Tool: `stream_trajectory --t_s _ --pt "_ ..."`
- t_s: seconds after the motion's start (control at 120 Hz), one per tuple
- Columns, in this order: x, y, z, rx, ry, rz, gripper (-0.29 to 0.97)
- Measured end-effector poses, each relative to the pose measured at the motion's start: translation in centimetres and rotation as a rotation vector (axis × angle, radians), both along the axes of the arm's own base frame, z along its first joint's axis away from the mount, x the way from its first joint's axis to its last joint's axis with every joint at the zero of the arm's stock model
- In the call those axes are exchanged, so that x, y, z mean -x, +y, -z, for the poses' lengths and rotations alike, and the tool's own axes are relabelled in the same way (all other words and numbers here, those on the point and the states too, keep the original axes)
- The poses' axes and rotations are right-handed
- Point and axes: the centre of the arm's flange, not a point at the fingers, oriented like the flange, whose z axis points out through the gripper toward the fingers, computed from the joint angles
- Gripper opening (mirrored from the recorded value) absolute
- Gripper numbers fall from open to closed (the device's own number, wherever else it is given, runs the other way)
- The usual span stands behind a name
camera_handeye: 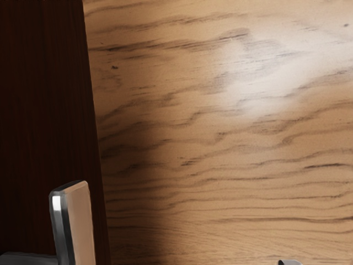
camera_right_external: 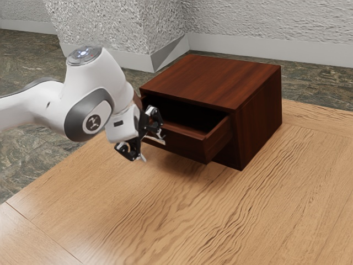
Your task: Pull the drawer handle with one arm to open the drawer
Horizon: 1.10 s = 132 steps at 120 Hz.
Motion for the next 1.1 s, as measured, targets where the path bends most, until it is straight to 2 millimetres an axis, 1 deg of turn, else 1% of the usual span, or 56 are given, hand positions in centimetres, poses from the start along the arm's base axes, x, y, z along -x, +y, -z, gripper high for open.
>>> stream_trajectory --t_s 0.108,0.175,0.25,0.3,0.375,0.483,0.558,0.608,0.667,0.683,0.7,0.708,0.733,0.742,0.8,0.85,0.883,0.917,0.958,0.975,1.017,1.1 --pt "1.3 0.3 0.1 0.023 0.003 0.006 0.47" --pt "2.0 0.4 -0.1 0.029 0.000 0.014 0.41" --pt "2.8 0.5 -0.1 0.040 0.000 0.020 0.40" --pt "3.3 0.6 0.0 0.047 0.001 0.021 0.41" --pt "3.8 0.7 0.2 0.057 0.004 0.022 0.46" --pt "4.4 0.9 0.2 0.072 0.003 0.020 0.47" --pt "5.2 1.0 0.0 0.085 -0.002 0.025 0.42" --pt "5.7 1.1 -0.1 0.090 -0.005 0.032 0.36" --pt "6.0 1.1 -0.3 0.088 -0.007 0.035 0.34" --pt "6.1 1.2 -0.4 0.088 -0.010 0.036 0.31" --pt "6.2 1.2 -0.7 0.087 -0.015 0.037 0.24" --pt "6.2 1.2 -0.9 0.086 -0.018 0.038 0.20" --pt "6.5 1.3 -1.6 0.083 -0.031 0.038 0.14" --pt "6.8 1.3 -2.2 0.080 -0.042 0.038 0.15" --pt "8.9 1.3 -6.1 0.053 -0.110 0.032 0.30" --pt "11.2 0.5 -9.8 0.021 -0.168 0.031 0.39" --pt "12.0 -0.2 -12.1 -0.003 -0.197 0.030 0.44" --pt "12.0 -0.7 -14.3 -0.021 -0.208 0.018 0.49" --pt "11.0 -0.9 -17.3 -0.036 -0.204 -0.017 0.53" --pt "10.9 -0.9 -18.2 -0.038 -0.196 -0.033 0.54" --pt "11.1 -0.6 -19.9 -0.029 -0.168 -0.079 0.57" --pt "12.7 0.0 -22.0 -0.014 -0.099 -0.168 0.61"
